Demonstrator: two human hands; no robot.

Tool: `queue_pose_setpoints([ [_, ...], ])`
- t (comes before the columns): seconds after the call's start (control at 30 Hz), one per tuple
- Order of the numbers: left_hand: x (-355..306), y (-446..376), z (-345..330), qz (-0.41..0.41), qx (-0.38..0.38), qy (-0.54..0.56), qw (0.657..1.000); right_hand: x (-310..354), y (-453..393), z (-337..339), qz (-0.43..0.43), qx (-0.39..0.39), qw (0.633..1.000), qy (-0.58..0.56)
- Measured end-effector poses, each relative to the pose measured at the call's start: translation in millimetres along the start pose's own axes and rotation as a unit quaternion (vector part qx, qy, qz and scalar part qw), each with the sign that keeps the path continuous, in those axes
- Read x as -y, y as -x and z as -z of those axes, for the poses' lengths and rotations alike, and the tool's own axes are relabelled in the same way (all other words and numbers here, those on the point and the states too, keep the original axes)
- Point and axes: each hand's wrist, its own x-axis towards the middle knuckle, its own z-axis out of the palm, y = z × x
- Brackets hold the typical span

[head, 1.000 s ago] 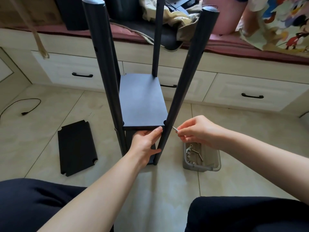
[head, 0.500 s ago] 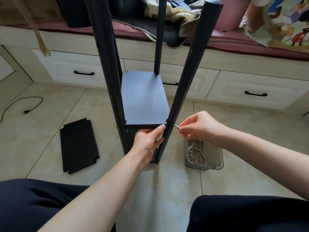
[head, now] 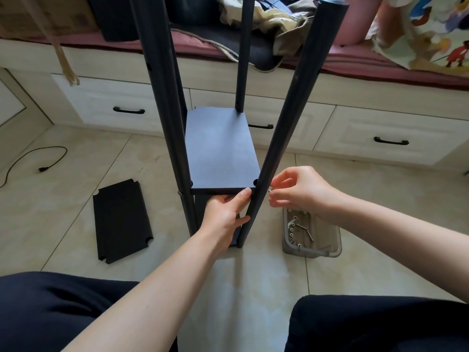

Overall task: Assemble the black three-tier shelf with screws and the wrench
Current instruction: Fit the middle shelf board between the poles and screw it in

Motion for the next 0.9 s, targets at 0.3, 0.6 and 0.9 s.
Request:
queue_pose_setpoints([
  [0.3,-6,4,-3,0.020,-0.013,-0.023,0.999,0,4,8,0.057,0.024,0.998,0.027],
  [0.6,-11,8,-7,0.006,-0.018,-0.057,0.998,-3,4,12,0.039,0.025,0.999,-0.012],
  [0.9,-14,10,-9,0.006,-0.019,-0.045,0.999,-6,5,7,0.055,-0.009,0.998,0.005],
])
